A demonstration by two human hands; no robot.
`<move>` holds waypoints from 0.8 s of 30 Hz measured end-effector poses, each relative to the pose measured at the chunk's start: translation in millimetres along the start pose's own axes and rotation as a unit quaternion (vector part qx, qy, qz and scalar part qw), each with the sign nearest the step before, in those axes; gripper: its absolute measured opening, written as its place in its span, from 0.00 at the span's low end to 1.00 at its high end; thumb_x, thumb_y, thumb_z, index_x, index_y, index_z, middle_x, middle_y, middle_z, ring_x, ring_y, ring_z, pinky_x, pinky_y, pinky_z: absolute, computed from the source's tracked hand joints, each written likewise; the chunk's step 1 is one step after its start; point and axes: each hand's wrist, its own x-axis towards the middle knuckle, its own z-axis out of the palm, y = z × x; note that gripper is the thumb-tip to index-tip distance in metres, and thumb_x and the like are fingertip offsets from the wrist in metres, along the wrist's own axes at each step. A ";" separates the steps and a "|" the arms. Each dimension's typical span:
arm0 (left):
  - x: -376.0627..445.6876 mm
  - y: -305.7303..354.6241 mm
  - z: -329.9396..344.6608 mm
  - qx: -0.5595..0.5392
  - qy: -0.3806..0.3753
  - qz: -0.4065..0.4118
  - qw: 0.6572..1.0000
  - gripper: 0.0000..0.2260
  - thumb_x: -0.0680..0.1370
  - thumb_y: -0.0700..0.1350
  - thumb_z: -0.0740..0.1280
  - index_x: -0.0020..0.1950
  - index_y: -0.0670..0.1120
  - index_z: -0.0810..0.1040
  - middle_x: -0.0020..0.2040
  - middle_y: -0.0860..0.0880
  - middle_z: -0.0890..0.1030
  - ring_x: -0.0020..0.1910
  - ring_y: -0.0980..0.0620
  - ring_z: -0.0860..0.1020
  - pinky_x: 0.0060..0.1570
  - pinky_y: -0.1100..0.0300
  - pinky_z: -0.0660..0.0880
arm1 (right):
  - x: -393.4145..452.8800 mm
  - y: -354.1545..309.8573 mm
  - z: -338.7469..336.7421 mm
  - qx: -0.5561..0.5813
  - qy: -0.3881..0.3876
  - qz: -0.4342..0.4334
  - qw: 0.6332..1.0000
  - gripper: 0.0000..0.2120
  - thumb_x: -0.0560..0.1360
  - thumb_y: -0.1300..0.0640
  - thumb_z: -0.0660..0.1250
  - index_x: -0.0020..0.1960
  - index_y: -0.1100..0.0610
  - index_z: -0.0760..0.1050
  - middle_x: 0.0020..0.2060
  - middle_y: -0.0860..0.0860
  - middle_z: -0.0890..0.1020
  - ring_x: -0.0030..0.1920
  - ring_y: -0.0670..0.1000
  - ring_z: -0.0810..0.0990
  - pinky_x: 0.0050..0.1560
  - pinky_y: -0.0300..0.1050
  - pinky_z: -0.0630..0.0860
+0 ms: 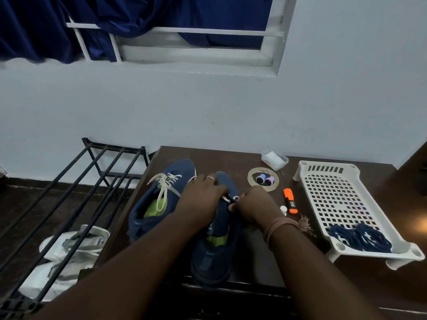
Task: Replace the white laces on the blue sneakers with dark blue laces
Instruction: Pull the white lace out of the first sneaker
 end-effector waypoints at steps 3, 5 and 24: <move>10.7 7.7 1.5 -0.001 0.022 0.011 1.000 0.11 0.77 0.47 0.65 0.59 0.52 0.79 0.58 0.47 0.76 0.56 0.45 0.73 0.51 0.53 0.69 | -1.9 -4.3 -2.6 0.002 0.001 -0.007 1.000 0.12 0.72 0.54 0.72 0.51 0.59 0.78 0.54 0.58 0.82 0.56 0.59 0.81 0.36 0.41 0.69; 16.9 11.4 -0.3 0.015 0.033 -0.003 0.999 0.09 0.78 0.49 0.67 0.56 0.50 0.81 0.56 0.47 0.78 0.55 0.46 0.74 0.46 0.53 0.70 | -2.5 -4.6 -3.7 0.000 0.000 -0.011 1.000 0.13 0.72 0.53 0.72 0.53 0.59 0.78 0.55 0.58 0.82 0.56 0.58 0.81 0.40 0.42 0.69; 10.5 10.4 -23.7 0.010 -0.036 -0.012 0.999 0.10 0.75 0.54 0.67 0.54 0.56 0.80 0.51 0.52 0.82 0.57 0.47 0.75 0.57 0.47 0.61 | -18.0 -11.7 -10.5 -0.042 -0.023 -0.039 0.998 0.13 0.74 0.58 0.67 0.57 0.63 0.78 0.53 0.60 0.82 0.42 0.55 0.76 0.45 0.45 0.80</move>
